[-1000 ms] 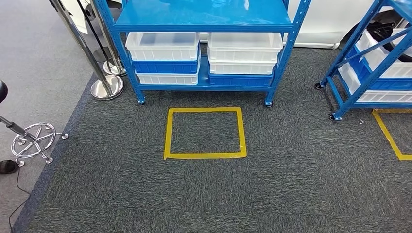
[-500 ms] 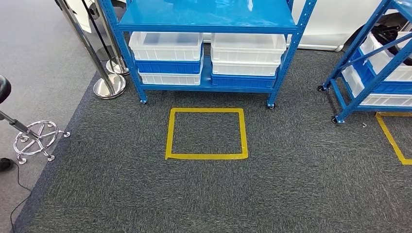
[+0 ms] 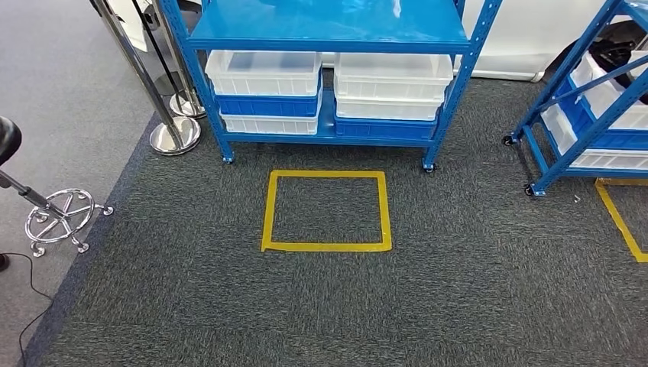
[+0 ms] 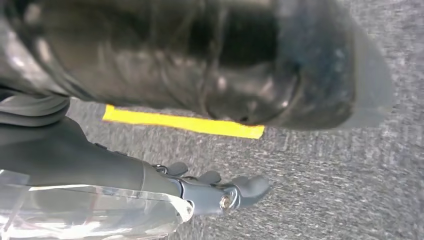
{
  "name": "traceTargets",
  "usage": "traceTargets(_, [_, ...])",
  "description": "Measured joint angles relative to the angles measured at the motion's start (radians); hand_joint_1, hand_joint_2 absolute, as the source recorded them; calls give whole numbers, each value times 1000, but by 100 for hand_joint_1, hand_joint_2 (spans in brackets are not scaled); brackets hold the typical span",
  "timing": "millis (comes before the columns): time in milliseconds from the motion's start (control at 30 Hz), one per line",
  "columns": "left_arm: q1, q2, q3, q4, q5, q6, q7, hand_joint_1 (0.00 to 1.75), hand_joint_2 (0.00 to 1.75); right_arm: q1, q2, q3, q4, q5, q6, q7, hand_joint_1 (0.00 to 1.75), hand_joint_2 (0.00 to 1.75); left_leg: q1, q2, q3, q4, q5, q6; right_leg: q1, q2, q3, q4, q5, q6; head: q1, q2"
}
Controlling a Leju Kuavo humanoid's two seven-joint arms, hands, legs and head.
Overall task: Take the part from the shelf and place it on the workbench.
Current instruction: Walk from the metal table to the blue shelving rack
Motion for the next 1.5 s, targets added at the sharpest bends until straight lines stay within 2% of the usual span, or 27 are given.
traceTargets(33, [2, 0, 0, 0, -2, 0, 5, 0, 0, 1, 1, 0, 0, -1, 1, -2, 0, 44, 1, 0, 0, 4, -5, -5, -1, -1, 1, -2, 1, -6, 0, 0])
traceTargets(100, [6, 0, 1, 0, -8, -4, 12, 0, 0, 2, 4, 1, 0, -6, 6, -7, 0, 44, 4, 2, -23, 58, -42, -15, -5, -4, 2, -7, 4, -18, 0, 0])
traceTargets(133, [7, -1, 1, 0, -11, -9, 13, 0, 0, 2, 5, 1, 0, -9, 13, -6, 0, 87, 5, 3, -49, 115, -75, -20, -5, -5, 2, -7, 5, -22, -1, 0])
traceTargets(167, [8, -2, 1, 0, -15, -15, 13, 0, 0, 2, 6, 1, 0, -11, 19, -3, 0, 87, 7, 3, -82, 185, -109, -24, -5, -6, 1, -7, 4, -24, -1, 0])
traceTargets(233, [8, -4, 1, 0, -23, -25, 10, 0, 0, 2, 11, 1, 1, -12, 32, 14, 0, 175, 9, 3, -129, 286, -140, -27, -3, -8, 1, -6, 4, -25, -1, 0])
traceTargets(267, [8, -5, 1, 0, -27, -28, 7, 0, 0, 1, 15, 1, 1, -11, 36, 22, 0, 175, 10, 3, -129, 285, -127, -26, -2, -9, 2, -6, 3, -25, -1, 0])
traceTargets(300, [7, -5, 0, 0, -31, -30, 5, 0, 0, 0, 19, 1, 2, -10, 39, 28, 0, 175, 10, 3, -108, 243, -96, -23, -1, -9, 4, -6, 3, -25, -1, 0])
traceTargets(400, [2, -6, 0, 0, -36, -31, -1, 0, 0, -2, 35, 2, 3, -4, 41, 31, 0, 175, 3, 6, -13, 41, -10, -4, 3, -8, 7, -5, 1, -19, -1, 0])
traceTargets(500, [-1, -5, -1, 0, -41, -31, -4, 0, 0, -4, 41, 6, 3, 2, 37, 31, 0, 175, -5, 7, 1, -3, -4, 6, 2, -9, 7, -8, 3, -3, -1, 0])
traceTargets(567, [0, -6, -1, 0, -43, -31, -4, 0, 0, -5, 41, 8, 3, 6, 35, 31, 0, 175, 1, 8, 8, -17, 5, 16, 1, -8, 5, 0, -6, 8, 0, 0])
traceTargets(633, [-1, -6, -1, 0, -43, -31, -4, 0, 0, -5, 41, 8, 3, 10, 33, 34, 0, 175, 7, 9, 13, -28, 14, 26, 1, -6, -28, 74, -55, 15, 1, 0])
traceTargets(700, [-2, -6, -1, 0, -42, -32, -4, 0, 0, -5, 38, 8, 3, 11, 31, 40, 0, 175, 5, 9, 11, -28, 15, 29, 1, -4, -92, 205, -117, 20, 1, 0])
traceTargets(733, [-1, -6, -1, 0, -40, -32, -2, 0, 0, -5, 36, 8, 3, 12, 29, 43, 0, 131, 4, 9, 11, -26, 14, 30, 1, -4, -115, 252, -129, 22, 1, 0])
traceTargets(767, [-1, -6, 0, 0, -36, -35, 2, 0, 44, -4, 34, 8, 3, 11, 26, 45, 0, 87, 4, 9, 12, -25, 13, 30, 0, -4, -122, 262, -120, 23, 1, 0])
traceTargets(833, [-1, -7, 6, 0, -15, -48, 29, 0, 131, -3, 30, 7, 3, 5, 12, 59, 0, 0, 4, 6, 14, -18, 7, 27, 0, -5, -81, 171, -53, 21, 1, 0])
traceTargets(867, [-2, -8, 12, 0, -3, -57, 49, 0, 175, -4, 28, 6, 3, 0, 3, 72, 0, 44, 3, 5, 14, -14, 3, 23, 0, -4, -48, 102, -23, 18, 1, 0])
traceTargets(933, [-4, -9, 25, 0, 10, -70, 86, 0, 175, -7, 25, 2, 3, -12, -11, 101, 0, 131, -1, 5, 13, -6, -4, 15, 3, -3, -8, 12, 7, 9, 1, 0])
traceTargets(967, [-6, -9, 29, 0, 10, -72, 101, 0, 175, -7, 25, -1, 3, -17, -15, 111, 0, 175, -3, 5, 11, -3, -6, 10, 5, -2, -5, 2, 5, 4, 1, 0])
traceTargets(1033, [-7, -8, 26, 0, 9, -68, 125, 0, 175, -7, 24, -1, 3, -29, -16, 121, 0, 175, -1, 5, 11, -2, -10, 0, 6, -2, -6, -1, 7, -7, 0, 0])
traceTargets(1100, [-2, -5, 6, 0, 24, -64, 141, 0, 87, -4, 20, 14, 0, -52, -15, 127, 0, 175, 2, 5, -2, 31, -35, -12, 3, -5, -4, -6, 10, -20, 0, 0])
traceTargets(1167, [7, -1, -22, 0, 53, -63, 156, 0, 0, 0, 15, 39, -8, -83, -11, 132, 0, 175, 5, 6, -53, 144, -99, -22, 1, -7, -4, -8, 10, -27, 0, 0])
traceTargets(1233, [22, 1, -52, 0, 86, -63, 170, 0, 0, 2, 10, 66, -20, -116, -4, 138, 0, 175, 8, 6, -114, 272, -148, -27, 3, -7, -5, -7, 9, -29, 0, 0])
traceTargets(1267, [31, 2, -67, 0, 102, -63, 176, 0, 0, 2, 8, 80, -27, -132, 0, 140, 0, 175, 8, 6, -126, 295, -145, -27, 3, -6, -4, -7, 9, -29, 0, 0])
traceTargets(1333, [50, 6, -99, 1, 134, -63, 189, 0, 0, 1, 4, 110, -45, -164, 6, 143, 0, 175, 7, 6, -90, 216, -85, -19, 5, -5, 0, -6, 7, -29, 0, 0])
traceTargets(1400, [67, 14, -133, 1, 165, -63, 200, 0, 0, 1, 3, 142, -62, -195, 11, 146, 0, 87, 3, 8, -24, 69, -25, -5, 8, -5, 4, -6, 5, -26, 0, 0])
traceTargets(1467, [78, 21, -168, 1, 197, -63, 212, 0, 0, 1, 0, 177, -77, -226, 19, 150, 0, 0, -3, 10, 5, 1, -9, 5, 8, -7, 4, -6, 4, -16, 0, 0])
traceTargets(1500, [83, 24, -185, 1, 211, -63, 217, 0, 0, 2, -2, 193, -82, -241, 22, 152, 0, 0, -5, 10, 4, 0, -9, 7, 8, -8, 4, -7, 4, -10, 0, 0])
